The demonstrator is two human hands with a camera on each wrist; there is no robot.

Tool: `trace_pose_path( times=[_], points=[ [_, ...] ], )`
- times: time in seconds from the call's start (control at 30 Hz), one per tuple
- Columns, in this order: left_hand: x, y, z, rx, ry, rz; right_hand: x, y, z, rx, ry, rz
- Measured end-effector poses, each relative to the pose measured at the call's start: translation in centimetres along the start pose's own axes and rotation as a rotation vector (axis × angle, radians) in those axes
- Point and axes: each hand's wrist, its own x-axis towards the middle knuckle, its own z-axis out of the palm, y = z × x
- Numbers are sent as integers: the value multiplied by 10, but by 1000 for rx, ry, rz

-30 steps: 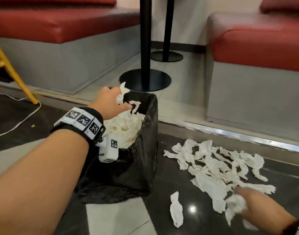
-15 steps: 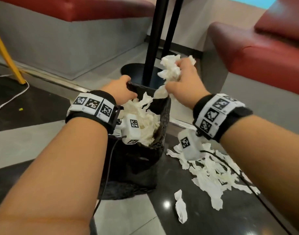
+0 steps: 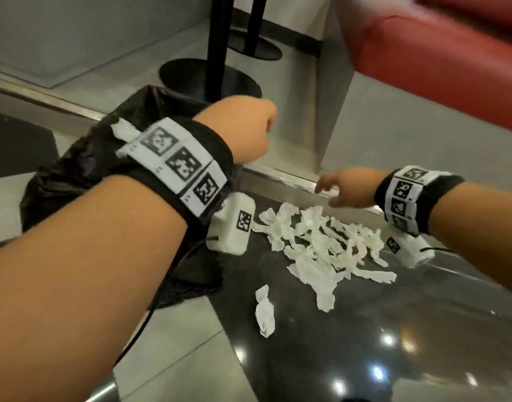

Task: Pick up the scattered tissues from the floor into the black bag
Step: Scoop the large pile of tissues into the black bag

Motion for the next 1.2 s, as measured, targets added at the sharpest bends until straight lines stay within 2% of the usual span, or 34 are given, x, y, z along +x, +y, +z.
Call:
trace_pose_path(
  times=[0.07, 0.13, 0.23, 0.33, 0.5, 0.6, 0.7, 0.83, 0.9, 0.97, 1.07, 1.13, 1.2],
  points=[
    [-3, 33, 49, 59, -224, 48, -2, 29, 46, -88, -115, -31],
    [-15, 59, 119, 114, -493, 47, 2, 51, 95, -168, -186, -104],
    [-48, 72, 222, 140, -774, -93, 24, 72, 159, -177, -270, -249],
    [-81, 69, 288, 152, -967, -242, 51, 83, 201, -79, -278, -307],
    [-95, 71, 323, 8, -879, -455, 73, 89, 246, -27, -323, -470],
    [-80, 77, 321, 5, -822, -477, 77, 94, 264, 7, -313, -522],
    [-50, 82, 313, 54, -775, -462, 83, 95, 260, 119, -182, -557],
    [-5, 77, 303, 142, -633, -412, 97, 95, 243, 453, 6, -410],
    [11, 70, 305, 89, -501, -428, 98, 97, 233, 580, 48, -346],
    [27, 63, 311, 8, -429, -448, 91, 103, 224, 593, 60, -338],
    [56, 56, 325, -33, -510, -452, 71, 120, 211, 482, 91, -333],
    [65, 52, 338, 31, -608, -488, 59, 132, 210, 556, 107, -246],
    [60, 48, 353, 120, -646, -501, 53, 142, 216, 639, 130, -191]
  ],
)
